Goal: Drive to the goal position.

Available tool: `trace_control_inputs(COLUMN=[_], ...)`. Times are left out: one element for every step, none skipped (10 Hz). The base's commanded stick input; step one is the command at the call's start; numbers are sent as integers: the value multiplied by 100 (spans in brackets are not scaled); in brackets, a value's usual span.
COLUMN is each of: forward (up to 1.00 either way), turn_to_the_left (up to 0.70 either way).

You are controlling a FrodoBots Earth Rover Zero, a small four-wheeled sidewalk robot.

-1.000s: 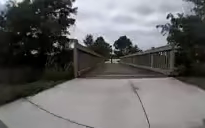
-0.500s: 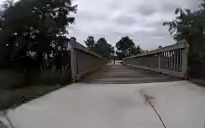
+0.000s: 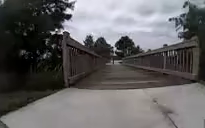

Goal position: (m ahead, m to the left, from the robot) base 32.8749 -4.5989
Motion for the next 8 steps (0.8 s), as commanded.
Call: trace_control_inputs(forward=[85,85,85,85,85,85,85,85], turn_to_the_left=[-34,-34,-34,-34,-11,-2,0,0])
